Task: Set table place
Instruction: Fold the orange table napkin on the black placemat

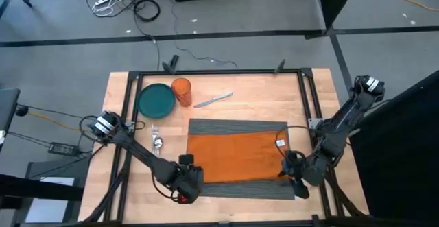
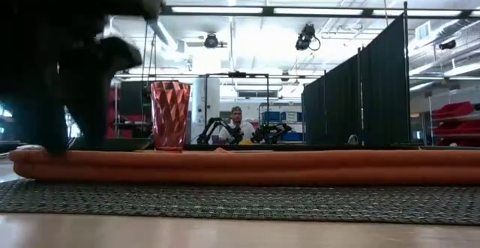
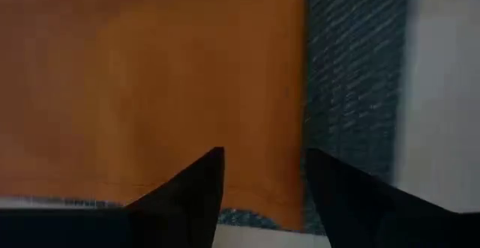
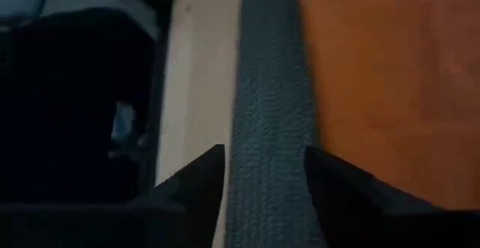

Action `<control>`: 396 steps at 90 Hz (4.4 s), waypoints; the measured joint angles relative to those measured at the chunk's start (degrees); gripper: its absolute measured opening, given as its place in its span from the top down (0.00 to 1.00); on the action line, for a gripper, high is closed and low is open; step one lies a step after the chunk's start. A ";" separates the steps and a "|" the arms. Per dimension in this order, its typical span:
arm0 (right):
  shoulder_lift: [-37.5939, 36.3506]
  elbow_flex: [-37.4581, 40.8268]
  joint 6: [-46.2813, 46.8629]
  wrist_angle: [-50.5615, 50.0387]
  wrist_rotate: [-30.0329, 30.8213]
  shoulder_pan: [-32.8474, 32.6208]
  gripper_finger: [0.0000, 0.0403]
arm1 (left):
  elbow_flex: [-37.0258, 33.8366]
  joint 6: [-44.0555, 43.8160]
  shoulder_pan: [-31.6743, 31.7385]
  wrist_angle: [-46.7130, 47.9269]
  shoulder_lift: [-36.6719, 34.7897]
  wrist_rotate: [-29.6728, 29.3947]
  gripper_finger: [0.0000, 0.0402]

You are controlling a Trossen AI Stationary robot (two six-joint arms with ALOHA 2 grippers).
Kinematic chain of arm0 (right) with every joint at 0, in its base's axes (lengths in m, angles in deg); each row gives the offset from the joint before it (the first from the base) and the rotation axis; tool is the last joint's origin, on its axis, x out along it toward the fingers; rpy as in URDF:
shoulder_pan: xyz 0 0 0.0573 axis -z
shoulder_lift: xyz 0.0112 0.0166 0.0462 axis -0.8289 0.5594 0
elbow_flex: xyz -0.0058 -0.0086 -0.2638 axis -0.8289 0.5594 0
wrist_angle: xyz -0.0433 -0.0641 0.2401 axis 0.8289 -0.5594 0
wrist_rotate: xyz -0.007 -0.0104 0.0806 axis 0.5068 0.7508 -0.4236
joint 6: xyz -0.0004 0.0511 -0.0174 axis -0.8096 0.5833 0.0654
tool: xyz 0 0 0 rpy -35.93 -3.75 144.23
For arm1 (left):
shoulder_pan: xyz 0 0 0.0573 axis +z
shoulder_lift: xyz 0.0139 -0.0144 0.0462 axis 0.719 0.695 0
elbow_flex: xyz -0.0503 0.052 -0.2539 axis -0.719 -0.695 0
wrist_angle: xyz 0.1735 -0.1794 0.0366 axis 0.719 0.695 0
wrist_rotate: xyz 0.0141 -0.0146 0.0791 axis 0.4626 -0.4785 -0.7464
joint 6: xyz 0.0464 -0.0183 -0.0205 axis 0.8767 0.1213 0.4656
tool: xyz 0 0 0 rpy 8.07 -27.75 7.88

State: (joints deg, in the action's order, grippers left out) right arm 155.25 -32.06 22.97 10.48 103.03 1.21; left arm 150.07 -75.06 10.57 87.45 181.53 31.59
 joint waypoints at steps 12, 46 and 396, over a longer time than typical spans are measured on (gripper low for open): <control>3.94 -0.02 2.40 -0.01 -1.20 -4.19 0.50 | 0.07 0.22 -0.09 -0.59 1.96 0.00 0.57; 12.37 -0.02 4.89 -7.88 -0.47 -6.19 0.55 | 0.13 0.63 -0.07 -0.82 2.62 -0.79 0.57; 4.02 -7.73 2.49 -33.96 6.91 7.94 0.41 | 4.83 18.15 11.97 7.02 -3.67 -8.45 0.52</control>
State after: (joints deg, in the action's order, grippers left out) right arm 159.27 -39.79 25.47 -23.47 109.94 9.15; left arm 154.90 -56.91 22.54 94.47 177.86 23.14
